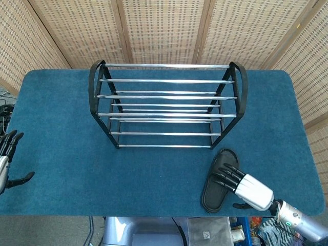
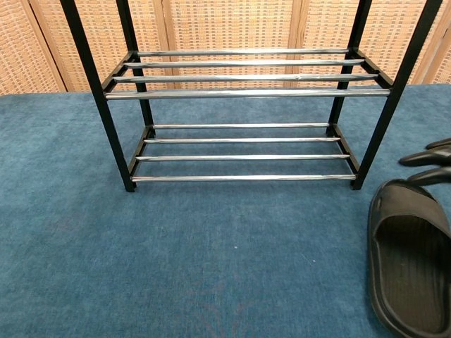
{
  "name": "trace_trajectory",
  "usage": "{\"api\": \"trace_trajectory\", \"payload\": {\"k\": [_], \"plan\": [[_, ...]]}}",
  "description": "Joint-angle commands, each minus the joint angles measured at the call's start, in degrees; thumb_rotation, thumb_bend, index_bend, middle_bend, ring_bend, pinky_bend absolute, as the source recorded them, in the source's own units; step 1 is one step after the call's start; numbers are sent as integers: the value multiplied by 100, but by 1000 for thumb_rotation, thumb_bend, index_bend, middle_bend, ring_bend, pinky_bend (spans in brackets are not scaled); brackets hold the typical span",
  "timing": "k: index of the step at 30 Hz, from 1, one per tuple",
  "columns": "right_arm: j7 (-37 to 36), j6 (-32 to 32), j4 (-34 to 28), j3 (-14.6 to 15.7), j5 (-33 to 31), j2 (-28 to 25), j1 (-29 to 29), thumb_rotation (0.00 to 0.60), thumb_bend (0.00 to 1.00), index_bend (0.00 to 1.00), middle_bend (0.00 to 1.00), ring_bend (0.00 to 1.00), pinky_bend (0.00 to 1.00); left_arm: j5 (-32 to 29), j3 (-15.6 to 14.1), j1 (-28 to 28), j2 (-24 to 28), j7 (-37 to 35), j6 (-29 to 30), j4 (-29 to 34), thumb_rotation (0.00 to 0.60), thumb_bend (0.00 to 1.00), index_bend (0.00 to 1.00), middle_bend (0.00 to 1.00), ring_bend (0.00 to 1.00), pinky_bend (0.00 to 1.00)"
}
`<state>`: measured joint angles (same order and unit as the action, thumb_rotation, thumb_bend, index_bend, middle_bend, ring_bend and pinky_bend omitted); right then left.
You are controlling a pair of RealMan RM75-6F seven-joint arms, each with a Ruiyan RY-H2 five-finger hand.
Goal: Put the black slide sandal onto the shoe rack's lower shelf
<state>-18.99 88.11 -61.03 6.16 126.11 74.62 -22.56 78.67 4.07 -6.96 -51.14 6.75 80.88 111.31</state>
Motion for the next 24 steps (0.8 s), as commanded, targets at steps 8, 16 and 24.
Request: {"api": "trace_trajectory", "payload": {"k": [8,16,24], "plan": [[443,-565,40,266,101,415,-354,600,0,0,0,0,0,-71,17,-19,12,-39,-37,-20,600,203,0,0,0,0],[830,-930,243,437,-14,696,-478,600,0,0,0,0,0,-60,10,-27,39,-105,-56,-30,600,203,0,0,0,0],[983,-971,598,664,-78,903,-576,600,0,0,0,0,0,-87,15,-55,49,-126,-99,-40,600,203,0,0,0,0]]}}
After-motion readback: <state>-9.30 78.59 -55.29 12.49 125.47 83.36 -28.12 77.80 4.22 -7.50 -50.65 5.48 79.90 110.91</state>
